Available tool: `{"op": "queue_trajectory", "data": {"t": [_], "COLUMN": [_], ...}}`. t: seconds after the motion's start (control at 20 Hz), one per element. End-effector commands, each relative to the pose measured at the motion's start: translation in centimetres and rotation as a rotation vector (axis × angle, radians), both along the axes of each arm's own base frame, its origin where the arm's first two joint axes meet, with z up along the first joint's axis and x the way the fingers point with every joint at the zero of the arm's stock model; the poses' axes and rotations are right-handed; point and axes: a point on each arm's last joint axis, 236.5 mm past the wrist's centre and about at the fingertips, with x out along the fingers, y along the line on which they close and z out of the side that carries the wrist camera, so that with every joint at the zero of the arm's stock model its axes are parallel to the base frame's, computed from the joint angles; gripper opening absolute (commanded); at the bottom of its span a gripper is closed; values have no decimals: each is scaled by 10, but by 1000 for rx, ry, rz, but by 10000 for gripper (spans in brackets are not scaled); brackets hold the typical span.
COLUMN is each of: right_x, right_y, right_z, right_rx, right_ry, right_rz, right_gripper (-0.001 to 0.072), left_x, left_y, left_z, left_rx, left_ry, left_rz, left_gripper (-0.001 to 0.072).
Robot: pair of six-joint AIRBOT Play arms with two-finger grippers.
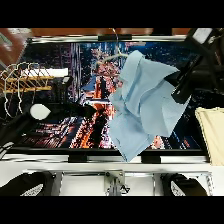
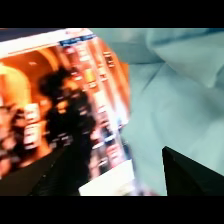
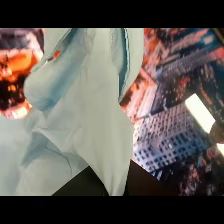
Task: Fold the shirts.
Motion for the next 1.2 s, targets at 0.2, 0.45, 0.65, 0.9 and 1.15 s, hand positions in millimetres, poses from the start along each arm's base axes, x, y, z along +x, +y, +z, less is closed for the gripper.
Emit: {"op": "queue_trajectory", "data": {"t": [0.2, 0.45, 0.65, 0.9, 1.15], "right_x": [-24, -25, -25, -25, -24], "right_y": [7, 9, 10, 10, 9], "right_z": [33, 35, 35, 36, 35], "right_rx": [116, 128, 129, 131, 126], "right_ry": [-32, -33, -35, -37, -38], "right_rz": [-33, -25, -25, -24, -27], "right_gripper": [75, 75, 75, 75, 75], "left_x": [52, 91, 95, 94, 107], "left_y": [-61, -94, -126, -163, -159], "left_z": [20, 26, 1, 8, 49], "left_rx": [-291, -385, -447, -731, -954], "left_ry": [-4, 48, 168, 286, 171], "left_rz": [152, 173, 113, 45, -17], "left_gripper": [680, 680, 680, 678, 48]}}
